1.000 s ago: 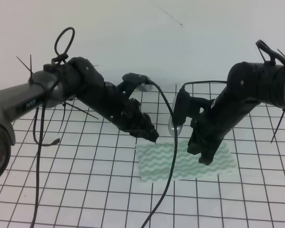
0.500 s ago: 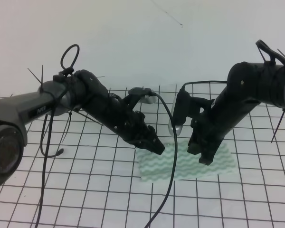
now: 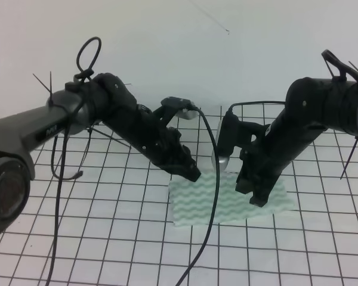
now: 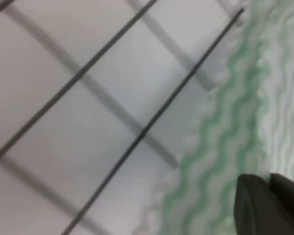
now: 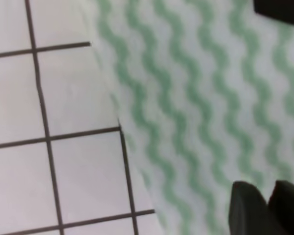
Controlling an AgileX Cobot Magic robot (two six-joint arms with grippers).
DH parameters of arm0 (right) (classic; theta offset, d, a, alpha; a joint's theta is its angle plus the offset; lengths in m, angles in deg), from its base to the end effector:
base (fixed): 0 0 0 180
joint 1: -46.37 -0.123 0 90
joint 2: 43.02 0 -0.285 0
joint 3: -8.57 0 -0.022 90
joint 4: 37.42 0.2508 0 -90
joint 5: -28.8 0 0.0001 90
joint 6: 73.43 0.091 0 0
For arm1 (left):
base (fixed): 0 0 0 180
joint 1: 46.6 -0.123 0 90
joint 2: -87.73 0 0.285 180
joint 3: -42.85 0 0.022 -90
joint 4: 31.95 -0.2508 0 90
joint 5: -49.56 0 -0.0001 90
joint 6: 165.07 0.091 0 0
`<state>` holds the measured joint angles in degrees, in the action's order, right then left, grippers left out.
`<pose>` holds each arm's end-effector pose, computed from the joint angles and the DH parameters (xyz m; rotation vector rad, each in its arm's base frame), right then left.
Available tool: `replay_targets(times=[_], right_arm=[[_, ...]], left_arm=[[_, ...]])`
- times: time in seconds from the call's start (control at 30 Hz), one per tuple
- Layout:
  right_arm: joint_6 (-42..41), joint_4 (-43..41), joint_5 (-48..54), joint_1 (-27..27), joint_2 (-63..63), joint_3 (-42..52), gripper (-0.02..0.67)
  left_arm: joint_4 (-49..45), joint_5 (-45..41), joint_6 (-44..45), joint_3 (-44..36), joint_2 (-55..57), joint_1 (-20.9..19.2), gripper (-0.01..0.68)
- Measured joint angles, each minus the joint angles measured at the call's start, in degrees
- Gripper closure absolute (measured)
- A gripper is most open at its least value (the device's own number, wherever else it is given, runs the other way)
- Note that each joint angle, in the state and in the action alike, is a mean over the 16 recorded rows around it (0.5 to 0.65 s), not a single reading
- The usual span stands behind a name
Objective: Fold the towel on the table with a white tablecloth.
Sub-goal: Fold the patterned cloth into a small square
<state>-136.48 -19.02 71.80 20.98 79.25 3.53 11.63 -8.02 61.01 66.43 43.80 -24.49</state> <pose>0.3687 0.1967 0.1859 -1.7012 2.1345 0.1843 0.4147 -0.2257 0.1750 1.0844 2.4806 -0.8792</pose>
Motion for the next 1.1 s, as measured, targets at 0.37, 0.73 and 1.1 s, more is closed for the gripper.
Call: replay_targets(times=[0.37,0.73,1.1], right_arm=[[4.7,-0.6,-0.6,0.2,0.4,0.0,0.508],[24.3,-0.7,-2.6,5.3,0.8,0.0,0.317],[31.1,7.2,-0.9,12.1,3.5,0.0,0.26]], left_arm=[[-3.2,1.3,-1.6,1.2,1.5,0.1,0.609],[-1.4,0.9,-2.3,1.3,0.1,0.1,0.368],[-1.7,-3.4,-3.3,1.3,-6.8,0.0,0.405]])
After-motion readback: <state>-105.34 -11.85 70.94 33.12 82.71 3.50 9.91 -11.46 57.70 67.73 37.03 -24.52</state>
